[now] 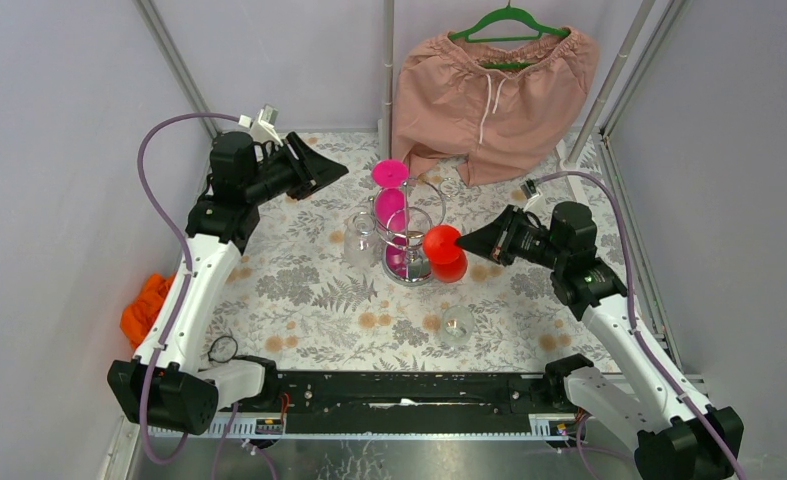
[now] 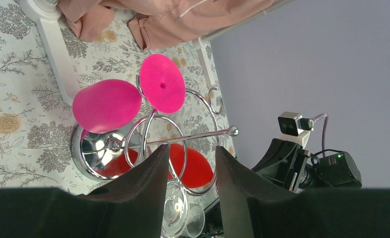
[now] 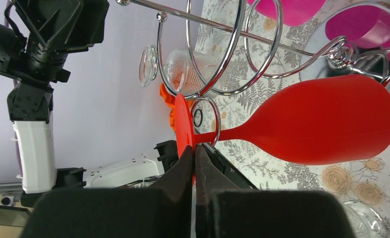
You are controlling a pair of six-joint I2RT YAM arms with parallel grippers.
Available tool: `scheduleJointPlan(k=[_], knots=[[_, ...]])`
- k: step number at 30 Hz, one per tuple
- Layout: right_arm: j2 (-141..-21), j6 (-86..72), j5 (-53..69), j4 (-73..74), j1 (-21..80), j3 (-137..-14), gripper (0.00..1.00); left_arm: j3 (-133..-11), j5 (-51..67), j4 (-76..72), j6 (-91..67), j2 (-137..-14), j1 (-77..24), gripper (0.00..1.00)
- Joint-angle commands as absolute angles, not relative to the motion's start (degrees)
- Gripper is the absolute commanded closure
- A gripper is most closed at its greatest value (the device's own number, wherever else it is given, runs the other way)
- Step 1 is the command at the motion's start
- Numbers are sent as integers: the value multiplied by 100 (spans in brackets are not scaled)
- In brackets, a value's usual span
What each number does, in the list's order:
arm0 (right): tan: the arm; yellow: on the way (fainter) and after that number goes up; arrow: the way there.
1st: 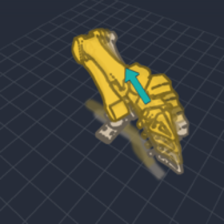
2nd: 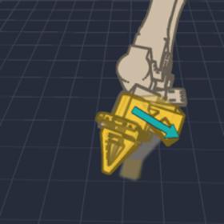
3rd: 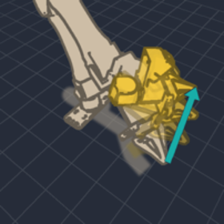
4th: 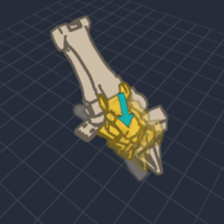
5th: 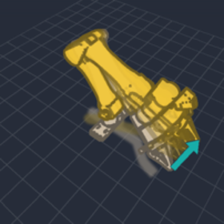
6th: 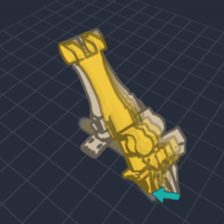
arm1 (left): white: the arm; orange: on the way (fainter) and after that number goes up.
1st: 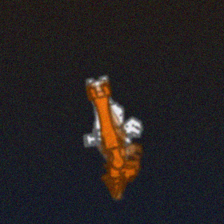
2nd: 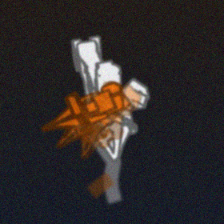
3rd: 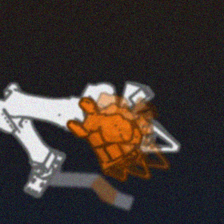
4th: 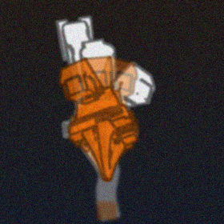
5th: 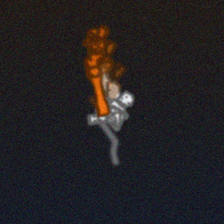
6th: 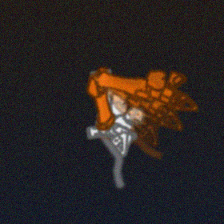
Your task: Take the wine glass off the wine glass rack
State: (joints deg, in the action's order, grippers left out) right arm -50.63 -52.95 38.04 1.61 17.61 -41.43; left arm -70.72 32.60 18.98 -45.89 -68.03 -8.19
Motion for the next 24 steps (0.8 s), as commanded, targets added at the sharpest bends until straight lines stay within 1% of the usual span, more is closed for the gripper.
scheduleJointPlan(k=[1, 10, 21, 24], knots=[[-5013, -5707, 4022, 57, 1799, -4284, 100, -6983, 3378, 1600, -4500, -6824, -765, 53], [-5114, -6435, 4307, -688, 1802, -3815, 100, -6964, 3390, 1595, -4484, -6809, -762, 54], [-4930, -6543, 4368, -696, 1802, -3747, 100, -6925, 3419, 1573, -4491, -6812, -764, 54], [-4761, -6496, 4351, -454, 1800, -3890, 100, -6929, 3413, 1573, -4491, -6806, -764, 53]])
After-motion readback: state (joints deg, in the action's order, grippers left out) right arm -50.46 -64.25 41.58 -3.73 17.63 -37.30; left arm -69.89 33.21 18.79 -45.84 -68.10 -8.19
